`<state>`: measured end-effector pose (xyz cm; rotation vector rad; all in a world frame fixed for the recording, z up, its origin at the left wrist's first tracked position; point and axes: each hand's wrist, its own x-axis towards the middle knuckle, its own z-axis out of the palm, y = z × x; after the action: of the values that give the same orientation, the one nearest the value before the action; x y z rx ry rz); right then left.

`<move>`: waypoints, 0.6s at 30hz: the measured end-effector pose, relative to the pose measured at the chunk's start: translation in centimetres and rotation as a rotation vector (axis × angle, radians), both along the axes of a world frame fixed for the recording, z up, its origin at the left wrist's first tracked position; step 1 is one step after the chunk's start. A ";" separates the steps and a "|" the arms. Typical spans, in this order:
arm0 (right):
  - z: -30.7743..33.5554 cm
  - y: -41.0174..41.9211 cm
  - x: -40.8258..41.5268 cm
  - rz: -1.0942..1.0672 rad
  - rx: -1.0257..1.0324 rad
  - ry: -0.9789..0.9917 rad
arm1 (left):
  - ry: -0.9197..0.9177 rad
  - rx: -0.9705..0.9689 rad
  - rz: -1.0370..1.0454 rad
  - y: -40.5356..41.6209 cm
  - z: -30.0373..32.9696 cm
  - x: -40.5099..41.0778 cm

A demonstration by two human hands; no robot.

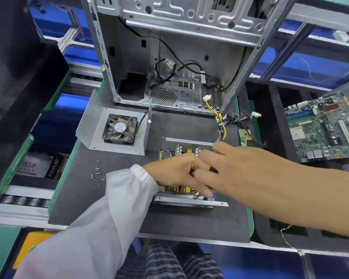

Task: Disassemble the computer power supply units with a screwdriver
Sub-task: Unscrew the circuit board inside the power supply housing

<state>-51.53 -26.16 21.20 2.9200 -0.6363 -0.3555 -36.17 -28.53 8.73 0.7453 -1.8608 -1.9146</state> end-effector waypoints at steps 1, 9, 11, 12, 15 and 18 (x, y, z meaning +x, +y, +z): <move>0.1 0.1 0.0 0.061 0.020 0.016 | -0.025 -0.018 -0.022 0.0 0.1 -0.2; 1.1 -0.6 -1.0 -0.203 0.163 0.043 | -0.025 0.016 -0.012 -0.2 -0.7 -0.9; 1.0 -0.5 -0.4 -0.213 -0.009 0.093 | -0.021 -0.031 -0.010 -0.4 -0.5 -1.3; 0.6 -0.4 -0.4 -0.215 -0.029 0.121 | -0.027 -0.040 -0.021 -0.5 -0.3 -1.5; -0.4 -0.5 -0.7 -0.209 0.048 0.139 | 0.036 0.006 -0.126 -1.0 0.5 -0.8; -0.2 -0.9 -1.2 -0.178 0.187 0.144 | 0.007 0.053 -0.071 -1.5 0.5 0.0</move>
<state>-52.73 -27.05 21.02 2.9804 -0.8868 -0.6738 -36.19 -30.01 9.18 0.6967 -1.8630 -2.0146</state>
